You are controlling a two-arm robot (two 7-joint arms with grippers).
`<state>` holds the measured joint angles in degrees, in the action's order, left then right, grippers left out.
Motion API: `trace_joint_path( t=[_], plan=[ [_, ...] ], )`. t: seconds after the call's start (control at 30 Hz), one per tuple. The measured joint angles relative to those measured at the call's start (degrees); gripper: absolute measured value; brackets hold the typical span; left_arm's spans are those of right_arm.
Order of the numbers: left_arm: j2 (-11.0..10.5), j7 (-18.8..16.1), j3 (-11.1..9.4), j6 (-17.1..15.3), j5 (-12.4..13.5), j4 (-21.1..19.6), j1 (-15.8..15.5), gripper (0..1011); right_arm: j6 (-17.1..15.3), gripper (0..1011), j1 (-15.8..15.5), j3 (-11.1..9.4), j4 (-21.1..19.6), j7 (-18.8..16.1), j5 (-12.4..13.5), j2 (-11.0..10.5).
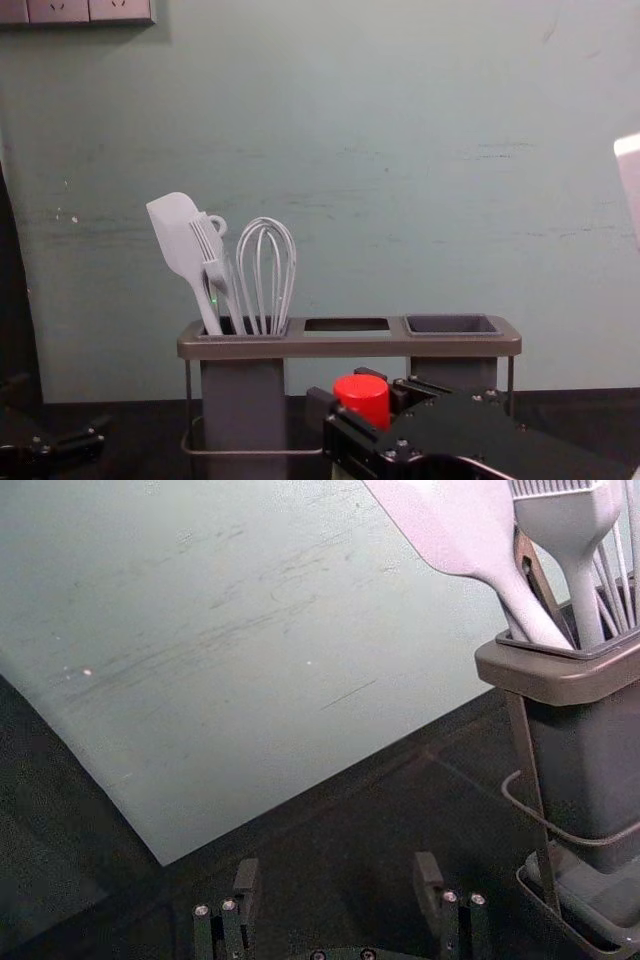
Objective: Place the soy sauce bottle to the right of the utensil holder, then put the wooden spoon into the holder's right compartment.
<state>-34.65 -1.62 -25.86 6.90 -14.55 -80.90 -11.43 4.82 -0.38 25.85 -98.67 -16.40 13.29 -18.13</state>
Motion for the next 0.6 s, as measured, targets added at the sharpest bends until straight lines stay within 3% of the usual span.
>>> trace_joint_path(
  t=[0.4,0.6],
  plan=[
    [0.0,0.0,0.0,0.0,0.0,0.0,0.0,1000,-0.2,388,-1.4,-2.2,-2.8,-1.5,-0.1,0.7],
    [0.0,0.0,0.0,0.0,0.0,0.0,0.0,1000,0.0,388,-2.7,-4.0,-5.9,-2.5,1.6,0.3]
  ],
)
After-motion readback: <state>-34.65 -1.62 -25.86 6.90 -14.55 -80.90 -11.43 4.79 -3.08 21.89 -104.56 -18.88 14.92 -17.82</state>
